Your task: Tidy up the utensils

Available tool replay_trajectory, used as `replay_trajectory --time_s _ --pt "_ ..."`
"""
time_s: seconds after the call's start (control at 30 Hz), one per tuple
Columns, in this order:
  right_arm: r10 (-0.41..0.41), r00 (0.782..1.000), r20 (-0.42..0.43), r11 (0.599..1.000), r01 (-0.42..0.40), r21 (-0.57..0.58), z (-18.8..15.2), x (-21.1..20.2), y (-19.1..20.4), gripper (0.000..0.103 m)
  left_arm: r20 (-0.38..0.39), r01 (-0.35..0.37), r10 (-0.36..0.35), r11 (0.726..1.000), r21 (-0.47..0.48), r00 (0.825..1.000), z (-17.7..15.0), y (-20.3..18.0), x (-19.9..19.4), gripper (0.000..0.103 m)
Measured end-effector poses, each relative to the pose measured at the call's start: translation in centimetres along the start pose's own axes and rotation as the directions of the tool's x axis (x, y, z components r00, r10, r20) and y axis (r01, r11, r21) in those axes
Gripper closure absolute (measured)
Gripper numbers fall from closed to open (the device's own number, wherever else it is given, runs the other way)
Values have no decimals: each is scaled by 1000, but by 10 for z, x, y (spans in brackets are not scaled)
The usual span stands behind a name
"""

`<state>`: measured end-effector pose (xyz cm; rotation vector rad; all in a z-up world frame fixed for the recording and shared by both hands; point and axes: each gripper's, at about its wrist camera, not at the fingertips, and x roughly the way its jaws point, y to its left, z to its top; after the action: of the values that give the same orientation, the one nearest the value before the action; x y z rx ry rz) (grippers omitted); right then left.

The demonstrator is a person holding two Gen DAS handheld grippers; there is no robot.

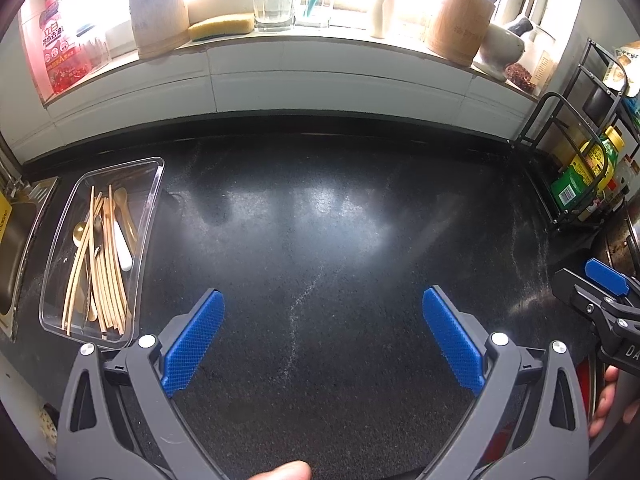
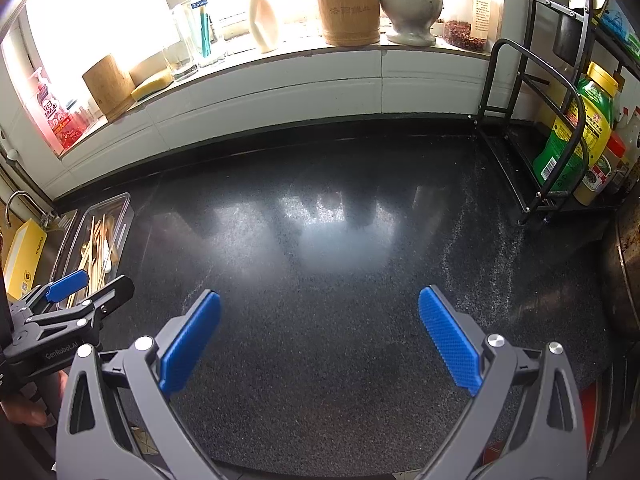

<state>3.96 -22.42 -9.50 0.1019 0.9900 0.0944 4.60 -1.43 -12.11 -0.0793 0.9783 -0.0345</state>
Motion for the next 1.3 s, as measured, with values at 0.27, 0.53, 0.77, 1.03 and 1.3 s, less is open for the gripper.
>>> replay_trajectory --time_s 0.27,0.53,0.77,1.03,1.3 --pt "-1 1000 0 1000 1 1 -1 0 1 7 0 -3 3 1000 -1 1000 0 0 0 6" --pt "0 1000 2 1000 0 -1 -1 -2 1 7 -5 -6 6 1000 1 1000 -2 0 0 6" --pt "2 1000 3 1000 -2 -4 -2 -3 2 7 0 -10 10 1000 4 1000 -3 -1 -2 6" --pt "2 1000 5 1000 -2 -7 -2 -5 4 7 1 -12 12 1000 3 1000 -2 -1 -3 6" --pt "2 1000 5 1000 -2 -12 -1 -6 7 7 3 -13 13 1000 5 1000 -2 -1 -4 6"
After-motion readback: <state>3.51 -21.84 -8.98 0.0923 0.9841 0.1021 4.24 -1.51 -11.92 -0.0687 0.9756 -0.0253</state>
